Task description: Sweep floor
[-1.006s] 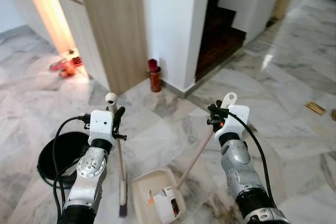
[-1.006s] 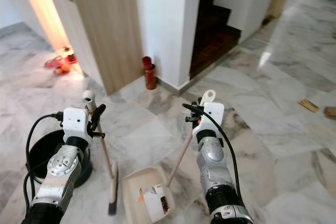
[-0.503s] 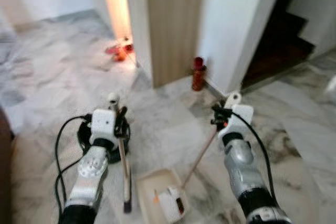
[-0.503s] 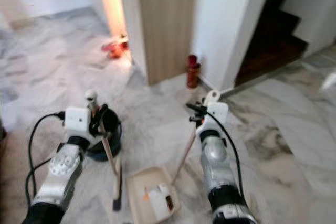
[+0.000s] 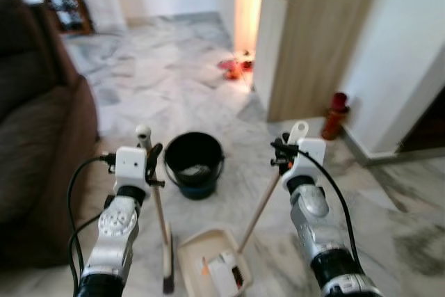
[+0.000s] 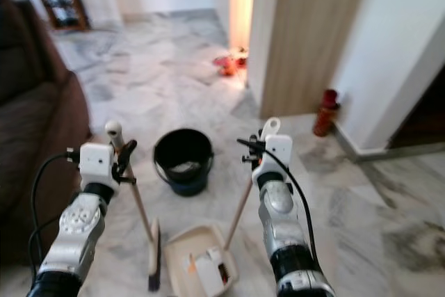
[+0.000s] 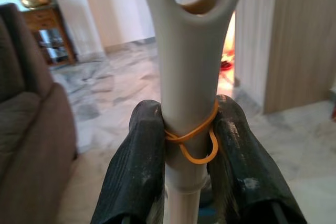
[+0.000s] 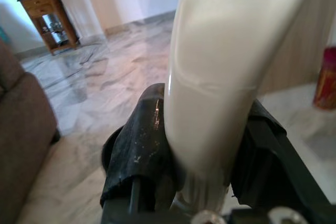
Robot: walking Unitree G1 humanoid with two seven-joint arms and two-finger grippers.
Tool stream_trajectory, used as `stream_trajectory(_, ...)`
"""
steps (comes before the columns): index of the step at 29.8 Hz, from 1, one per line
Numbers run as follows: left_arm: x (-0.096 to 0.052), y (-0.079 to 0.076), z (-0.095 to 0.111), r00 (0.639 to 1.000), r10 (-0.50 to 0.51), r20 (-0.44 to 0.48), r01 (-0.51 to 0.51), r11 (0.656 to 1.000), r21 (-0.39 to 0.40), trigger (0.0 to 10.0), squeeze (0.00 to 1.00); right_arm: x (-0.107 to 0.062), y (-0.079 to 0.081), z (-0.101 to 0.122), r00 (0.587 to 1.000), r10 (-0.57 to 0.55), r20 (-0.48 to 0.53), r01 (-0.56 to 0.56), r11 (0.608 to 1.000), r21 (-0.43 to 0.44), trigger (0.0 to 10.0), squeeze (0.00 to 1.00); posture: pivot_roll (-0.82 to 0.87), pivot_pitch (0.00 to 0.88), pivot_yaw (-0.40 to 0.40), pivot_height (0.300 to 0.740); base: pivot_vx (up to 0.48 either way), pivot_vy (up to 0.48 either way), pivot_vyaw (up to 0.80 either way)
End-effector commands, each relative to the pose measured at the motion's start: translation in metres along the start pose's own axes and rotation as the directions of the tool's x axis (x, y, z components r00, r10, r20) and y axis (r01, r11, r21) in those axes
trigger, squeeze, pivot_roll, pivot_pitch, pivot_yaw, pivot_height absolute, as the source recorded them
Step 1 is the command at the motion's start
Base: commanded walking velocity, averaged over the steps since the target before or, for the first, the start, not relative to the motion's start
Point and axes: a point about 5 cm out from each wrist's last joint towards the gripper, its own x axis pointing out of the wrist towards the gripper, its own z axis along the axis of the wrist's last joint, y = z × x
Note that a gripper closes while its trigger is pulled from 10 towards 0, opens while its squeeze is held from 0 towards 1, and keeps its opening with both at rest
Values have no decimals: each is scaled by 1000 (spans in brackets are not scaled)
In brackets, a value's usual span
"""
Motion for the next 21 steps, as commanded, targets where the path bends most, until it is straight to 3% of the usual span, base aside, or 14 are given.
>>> stream_trajectory(1, 4, 2, 11, 999, 0, 50, 0, 1000, 4, 10000, 0, 3, -1, 10, 999, -7, 38, 6, 1000, 16, 10000, 0, 117, 0, 23, 740, 0, 0, 0)
stream_trajectory(12, 4, 3, 10, 999, 8, 44, -9, 1000, 16, 10000, 0, 4, -1, 11, 999, -2, 44, 1, 1000, 11, 10000, 0, 119, 0, 24, 740, 0, 0, 0)
stream_trajectory(21, 4, 3, 9, 999, 11, 35, -12, 1000, 17, 10000, 0, 5, -1, 12, 999, -8, 44, 7, 1000, 5, 10000, 0, 118, 0, 22, 740, 301, 0, 0)
